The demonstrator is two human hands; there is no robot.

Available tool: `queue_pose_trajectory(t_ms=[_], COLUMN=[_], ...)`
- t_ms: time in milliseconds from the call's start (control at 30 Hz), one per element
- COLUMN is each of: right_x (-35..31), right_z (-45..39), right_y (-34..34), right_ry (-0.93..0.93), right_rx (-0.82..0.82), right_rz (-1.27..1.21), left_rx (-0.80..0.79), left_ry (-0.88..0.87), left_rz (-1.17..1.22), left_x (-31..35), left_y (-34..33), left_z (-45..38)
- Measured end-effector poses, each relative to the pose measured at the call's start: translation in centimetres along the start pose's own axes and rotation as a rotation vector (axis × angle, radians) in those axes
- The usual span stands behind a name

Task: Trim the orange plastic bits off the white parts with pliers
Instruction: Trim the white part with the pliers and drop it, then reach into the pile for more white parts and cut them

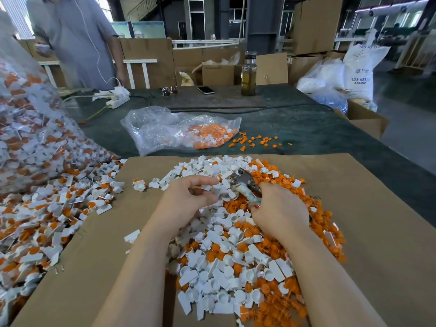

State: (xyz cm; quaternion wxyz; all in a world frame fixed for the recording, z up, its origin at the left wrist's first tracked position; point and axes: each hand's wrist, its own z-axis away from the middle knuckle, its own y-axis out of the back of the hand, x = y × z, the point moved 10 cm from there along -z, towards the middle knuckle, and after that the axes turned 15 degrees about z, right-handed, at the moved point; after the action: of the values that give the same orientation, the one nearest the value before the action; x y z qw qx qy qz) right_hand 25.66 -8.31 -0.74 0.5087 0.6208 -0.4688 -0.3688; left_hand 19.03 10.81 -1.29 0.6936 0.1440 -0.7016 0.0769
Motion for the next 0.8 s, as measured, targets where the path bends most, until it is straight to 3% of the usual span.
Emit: queue_pose_trajectory(t_ms=[533,800], right_x=[0.5,0.1], right_z=[0.1,0.0], right_y=[0.3,2.3], right_ry=[-0.049,-0.025], right_rx=[0.021,0.155], right_rz=[-0.055,-0.210], left_rx=[0.025,-0.015], left_ry=[-0.091,-0.075], left_rz=[0.146,0.125], left_x=[1.5,1.3], left_y=[-0.5,-1.4], left_z=[0.5,0.6])
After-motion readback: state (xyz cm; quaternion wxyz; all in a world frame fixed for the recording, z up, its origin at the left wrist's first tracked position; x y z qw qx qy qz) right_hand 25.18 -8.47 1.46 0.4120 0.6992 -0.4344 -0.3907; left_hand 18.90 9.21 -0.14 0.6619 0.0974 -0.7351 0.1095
